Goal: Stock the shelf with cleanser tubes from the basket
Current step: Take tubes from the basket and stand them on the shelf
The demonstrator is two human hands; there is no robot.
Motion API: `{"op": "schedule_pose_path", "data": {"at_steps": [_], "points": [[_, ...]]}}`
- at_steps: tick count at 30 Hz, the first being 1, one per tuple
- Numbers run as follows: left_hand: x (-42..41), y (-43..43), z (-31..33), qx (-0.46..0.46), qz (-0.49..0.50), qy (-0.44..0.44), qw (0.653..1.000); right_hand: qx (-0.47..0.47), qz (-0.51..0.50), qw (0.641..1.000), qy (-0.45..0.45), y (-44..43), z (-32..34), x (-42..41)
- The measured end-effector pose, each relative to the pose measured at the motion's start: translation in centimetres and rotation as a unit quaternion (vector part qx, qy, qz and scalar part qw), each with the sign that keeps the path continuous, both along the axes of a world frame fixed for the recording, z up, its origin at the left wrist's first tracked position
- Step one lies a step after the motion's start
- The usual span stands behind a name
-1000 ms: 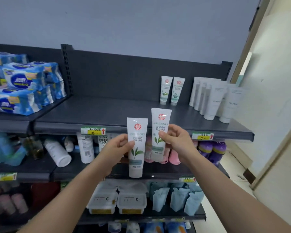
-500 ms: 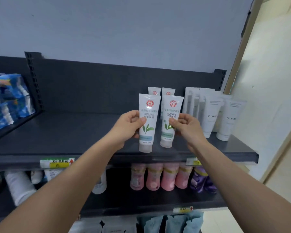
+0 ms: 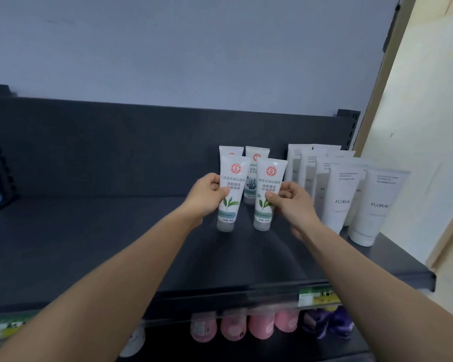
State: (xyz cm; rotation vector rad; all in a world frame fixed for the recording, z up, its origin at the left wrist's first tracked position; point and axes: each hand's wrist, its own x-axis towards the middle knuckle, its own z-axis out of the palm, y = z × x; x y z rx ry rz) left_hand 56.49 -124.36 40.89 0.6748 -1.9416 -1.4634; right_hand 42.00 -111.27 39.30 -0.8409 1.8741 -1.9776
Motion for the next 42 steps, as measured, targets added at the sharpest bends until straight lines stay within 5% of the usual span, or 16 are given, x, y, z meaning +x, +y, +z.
{"op": "schedule_pose_path", "data": {"at_steps": [27, 36, 42], "points": [[-6.1, -2.4, -1.6, -0.032, 0.083, -0.005, 0.996, 0.038, 0.039, 0.997, 0.059, -3.8, -1.4, -5.3], [-3.7, -0.8, -1.6, -0.138, 0.136, -0.125, 0.973, 0.180, -0.058, 0.970, 0.153, -2.5, -2.2, -3.9], [0.8, 0.9, -1.2, -0.240, 0.178, -0.225, 0.927, 0.226, 0.022, 0.947, 0.227, -0.9, -2.0, -1.1]]}}
